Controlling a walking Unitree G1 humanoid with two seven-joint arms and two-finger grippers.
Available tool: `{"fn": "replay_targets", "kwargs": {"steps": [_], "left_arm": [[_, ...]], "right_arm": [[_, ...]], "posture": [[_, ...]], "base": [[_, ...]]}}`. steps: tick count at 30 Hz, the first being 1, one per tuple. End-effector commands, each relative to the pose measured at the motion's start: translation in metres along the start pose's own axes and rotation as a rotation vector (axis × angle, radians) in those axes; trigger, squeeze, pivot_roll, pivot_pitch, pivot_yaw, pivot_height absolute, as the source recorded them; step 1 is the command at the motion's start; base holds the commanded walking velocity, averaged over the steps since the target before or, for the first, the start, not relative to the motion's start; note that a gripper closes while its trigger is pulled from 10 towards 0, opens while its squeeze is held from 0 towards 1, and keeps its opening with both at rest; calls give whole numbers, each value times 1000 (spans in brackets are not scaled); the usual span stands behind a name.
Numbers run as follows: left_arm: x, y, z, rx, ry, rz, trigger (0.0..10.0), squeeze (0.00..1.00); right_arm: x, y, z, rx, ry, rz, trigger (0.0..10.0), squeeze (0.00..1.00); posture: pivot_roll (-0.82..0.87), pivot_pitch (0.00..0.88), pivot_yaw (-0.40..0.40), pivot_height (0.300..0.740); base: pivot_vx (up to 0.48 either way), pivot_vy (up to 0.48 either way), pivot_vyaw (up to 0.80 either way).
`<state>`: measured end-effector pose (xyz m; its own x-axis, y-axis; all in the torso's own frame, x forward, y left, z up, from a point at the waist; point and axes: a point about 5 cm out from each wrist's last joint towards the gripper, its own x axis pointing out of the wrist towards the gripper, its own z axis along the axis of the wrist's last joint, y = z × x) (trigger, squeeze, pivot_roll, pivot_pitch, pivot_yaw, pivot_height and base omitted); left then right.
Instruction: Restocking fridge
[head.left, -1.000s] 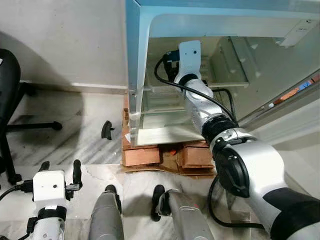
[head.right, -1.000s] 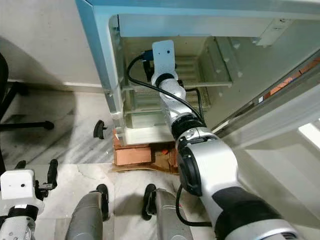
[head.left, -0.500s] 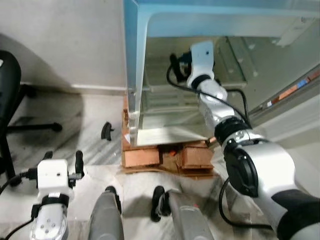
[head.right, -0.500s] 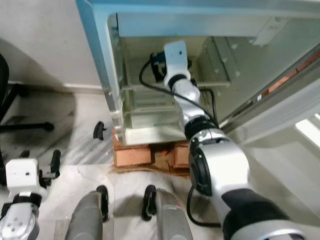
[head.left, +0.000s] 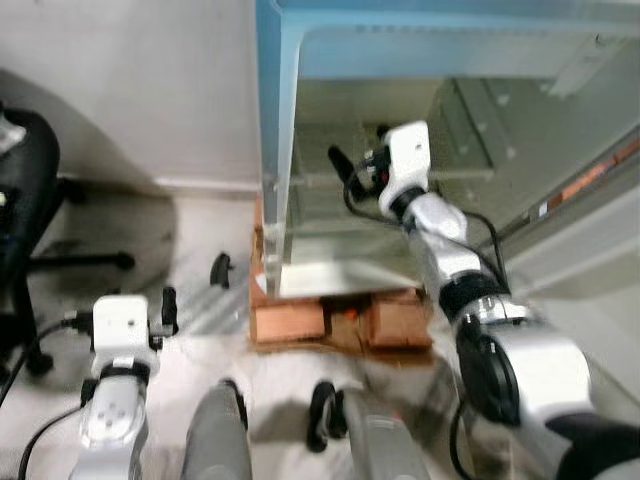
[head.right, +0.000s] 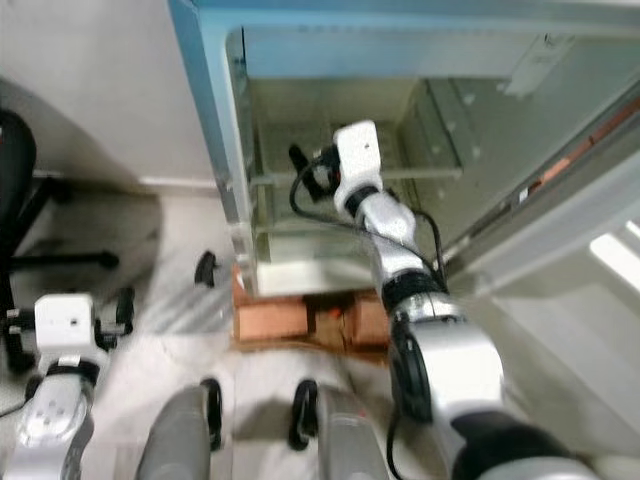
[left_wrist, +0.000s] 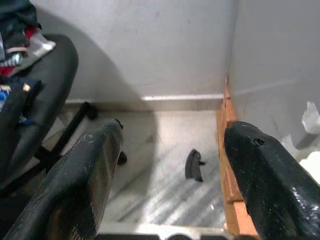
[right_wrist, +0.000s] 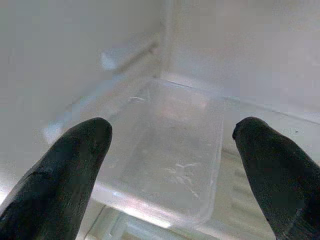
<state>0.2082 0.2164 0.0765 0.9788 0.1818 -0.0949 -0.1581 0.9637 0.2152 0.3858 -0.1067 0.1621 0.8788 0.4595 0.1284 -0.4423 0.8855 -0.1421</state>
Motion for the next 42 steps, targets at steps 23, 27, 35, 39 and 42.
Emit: {"fn": "replay_targets", "kwargs": {"steps": [23, 27, 35, 39, 42], "left_arm": [[12, -12, -20, 1, 36, -68, 10000, 0], [16, -16, -19, 1, 28, -80, 10000, 0], [9, -10, -24, 17, 41, -79, 10000, 0], [8, -8, -25, 17, 45, -68, 10000, 0], [9, -7, -25, 12, 44, -57, 10000, 0]], "right_arm": [[-103, 21, -55, 11, 89, -45, 10000, 0], [-98, 24, -49, 21, 106, -1, 10000, 0], [-115, 37, -59, 80, 171, -16, 10000, 0], [-116, 29, -59, 50, 163, -156, 10000, 0], [-116, 21, -59, 48, 162, -251, 10000, 0]], "posture": [[117, 49, -23, 740], [115, 48, -21, 740], [126, 55, -20, 740], [131, 55, -27, 740], [122, 54, -23, 740]], "base": [[-10, 0, 0], [-243, 0, 0], [-300, 0, 0], [-402, 0, 0], [-423, 0, 0]]}}
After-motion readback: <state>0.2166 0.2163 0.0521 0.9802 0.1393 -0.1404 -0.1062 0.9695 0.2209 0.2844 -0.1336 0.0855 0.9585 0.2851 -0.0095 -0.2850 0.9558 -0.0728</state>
